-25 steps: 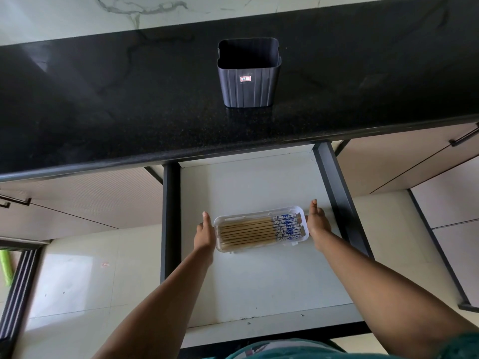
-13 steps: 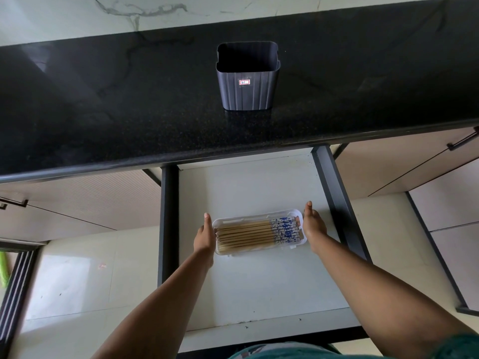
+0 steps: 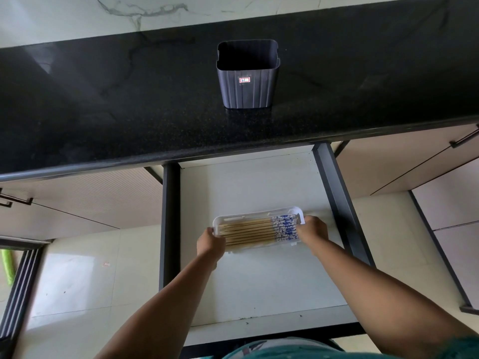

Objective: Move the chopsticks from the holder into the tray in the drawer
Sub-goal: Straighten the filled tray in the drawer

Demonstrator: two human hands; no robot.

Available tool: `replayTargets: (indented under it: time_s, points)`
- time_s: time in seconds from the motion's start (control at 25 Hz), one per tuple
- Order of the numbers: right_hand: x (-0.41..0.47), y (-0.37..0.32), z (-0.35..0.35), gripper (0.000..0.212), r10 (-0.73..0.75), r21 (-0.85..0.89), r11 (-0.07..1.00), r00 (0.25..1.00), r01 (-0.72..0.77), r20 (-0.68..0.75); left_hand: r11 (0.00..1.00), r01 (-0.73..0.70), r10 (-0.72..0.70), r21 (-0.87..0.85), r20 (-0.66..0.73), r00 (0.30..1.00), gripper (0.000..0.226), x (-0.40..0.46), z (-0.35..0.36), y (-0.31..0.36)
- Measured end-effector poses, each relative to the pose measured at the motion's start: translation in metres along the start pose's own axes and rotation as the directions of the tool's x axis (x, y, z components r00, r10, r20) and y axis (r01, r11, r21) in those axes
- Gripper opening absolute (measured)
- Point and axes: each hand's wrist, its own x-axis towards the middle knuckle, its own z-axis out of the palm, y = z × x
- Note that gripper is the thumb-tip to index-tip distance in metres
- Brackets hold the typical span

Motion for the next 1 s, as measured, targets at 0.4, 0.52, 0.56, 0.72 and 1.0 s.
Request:
replayTargets:
  time_s: [0.4, 0.52, 0.56, 0.72, 1.0]
  points:
    - [-0.013, 0.003, -0.001, 0.022, -0.095, 0.043, 0.994, 0.995, 0.096, -0.026, 0.979, -0.159, 0.167, 0.124, -0.059, 0.984, 0.041, -0.003, -0.009, 0.0]
    - [-0.018, 0.008, -0.006, 0.02, -0.159, 0.044, 0.986, 0.986, 0.162, -0.052, 0.98, -0.125, 0.131, 0.155, -0.027, 0.991, 0.041, -0.011, -0.008, -0.005]
    - [-0.02, 0.01, -0.007, 0.019, -0.173, 0.048, 0.983, 0.984, 0.175, -0.048, 0.982, -0.117, 0.122, 0.148, -0.025, 0.992, 0.04, -0.015, -0.008, -0.007]
    - [-0.027, 0.013, -0.016, 0.028, -0.199, 0.06, 0.979, 0.98, 0.197, 0.028, 0.991, -0.079, 0.085, 0.11, -0.049, 0.995, 0.041, -0.034, -0.005, -0.01]
    - [-0.053, 0.011, -0.028, 0.04, -0.141, 0.062, 0.989, 0.975, 0.132, 0.17, 0.975, -0.17, 0.182, 0.145, -0.072, 0.981, 0.048, -0.063, -0.016, -0.004]
